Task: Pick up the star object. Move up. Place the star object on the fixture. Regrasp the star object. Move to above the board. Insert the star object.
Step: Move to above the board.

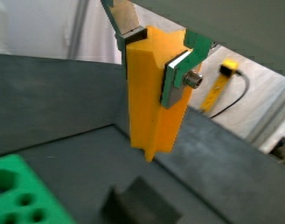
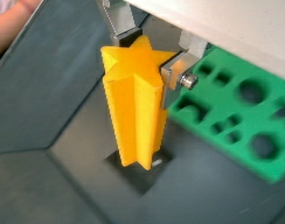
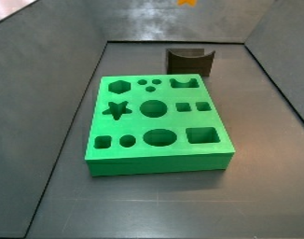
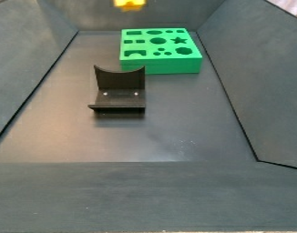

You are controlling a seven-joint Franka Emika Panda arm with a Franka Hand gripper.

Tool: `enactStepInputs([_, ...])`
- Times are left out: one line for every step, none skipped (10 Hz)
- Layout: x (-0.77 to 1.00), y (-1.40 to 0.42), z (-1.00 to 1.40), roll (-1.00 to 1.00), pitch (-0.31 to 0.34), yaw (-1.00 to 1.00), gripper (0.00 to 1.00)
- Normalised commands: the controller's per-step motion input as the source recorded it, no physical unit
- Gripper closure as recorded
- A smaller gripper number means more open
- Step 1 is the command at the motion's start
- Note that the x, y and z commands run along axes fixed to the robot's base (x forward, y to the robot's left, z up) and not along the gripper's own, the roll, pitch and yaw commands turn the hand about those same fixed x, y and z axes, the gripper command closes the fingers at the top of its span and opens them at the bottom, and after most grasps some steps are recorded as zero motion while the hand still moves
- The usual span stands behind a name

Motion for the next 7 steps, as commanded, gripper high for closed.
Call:
enactStepInputs([-0.70,-1.00,0.26,-1.00,0.030,-0.02,1.00])
enactStepInputs([-0.73,-1.00,0.27,-1.00,0.023,-0.02,1.00])
enactStepInputs([-0.70,-0.88,0.24,-1.00,0.007,-0.01,1.00])
enactStepInputs([-0.57,-0.68,0.19,-1.00,-0.004,-0.01,1.00])
enactStepInputs([-0.32,-0.32,0.09,-1.00,-0.021,-0.01,1.00])
enactStepInputs([-0.22,-0.20,0.05,-0.89,-0.018,-0.01,1.00])
enactStepInputs([-0.12,-0.08,0.04,-0.58,-0.021,-0.01,1.00])
